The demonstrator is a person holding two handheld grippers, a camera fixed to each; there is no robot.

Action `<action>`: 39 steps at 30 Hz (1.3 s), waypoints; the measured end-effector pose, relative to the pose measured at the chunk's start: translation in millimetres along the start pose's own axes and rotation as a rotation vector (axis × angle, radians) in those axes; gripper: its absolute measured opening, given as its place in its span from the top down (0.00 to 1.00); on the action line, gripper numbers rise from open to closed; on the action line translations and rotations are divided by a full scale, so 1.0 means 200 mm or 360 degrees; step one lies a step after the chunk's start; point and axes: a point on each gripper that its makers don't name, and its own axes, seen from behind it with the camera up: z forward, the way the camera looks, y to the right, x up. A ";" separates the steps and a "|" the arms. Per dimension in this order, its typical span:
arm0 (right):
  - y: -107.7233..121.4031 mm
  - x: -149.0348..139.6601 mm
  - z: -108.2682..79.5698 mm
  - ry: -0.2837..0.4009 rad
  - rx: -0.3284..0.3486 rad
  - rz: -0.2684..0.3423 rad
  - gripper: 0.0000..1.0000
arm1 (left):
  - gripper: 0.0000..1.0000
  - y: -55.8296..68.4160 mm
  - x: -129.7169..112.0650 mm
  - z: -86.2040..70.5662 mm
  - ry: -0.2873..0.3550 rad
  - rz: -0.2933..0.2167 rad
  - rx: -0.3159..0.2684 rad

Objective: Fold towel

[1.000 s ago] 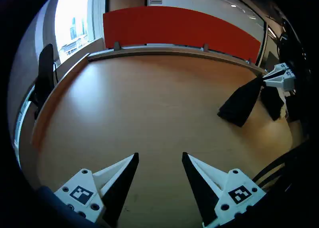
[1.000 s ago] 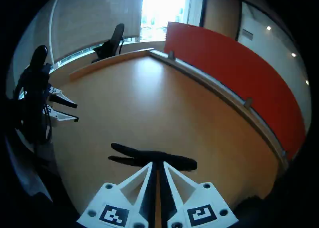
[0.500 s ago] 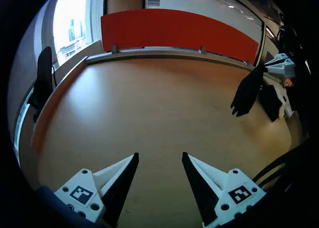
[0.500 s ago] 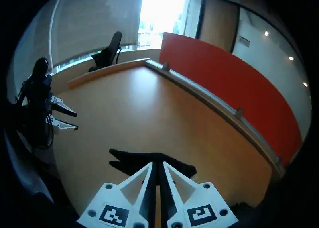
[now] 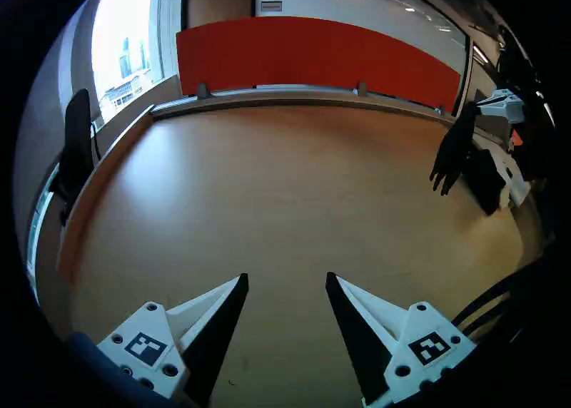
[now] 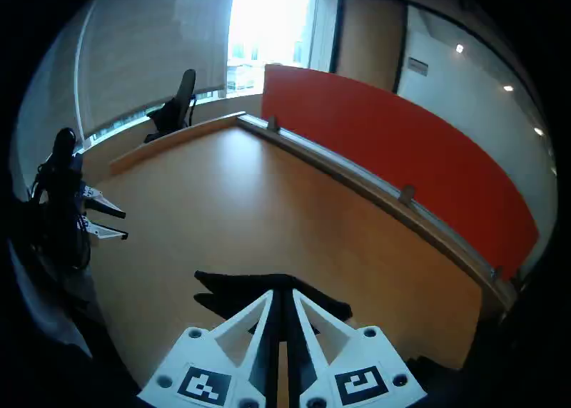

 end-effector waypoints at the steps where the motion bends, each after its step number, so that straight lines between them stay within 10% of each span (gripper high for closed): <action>1: 0.03 -0.01 -0.01 -0.0005 -0.0007 0.0006 0.96 | 0.20 0.00 0.00 0.00 -0.0001 0.0000 0.0000; 39: 1.21 -0.21 -0.35 -0.0123 -0.0388 0.0192 0.96 | 0.20 0.08 0.05 0.04 -0.0040 0.0029 0.0049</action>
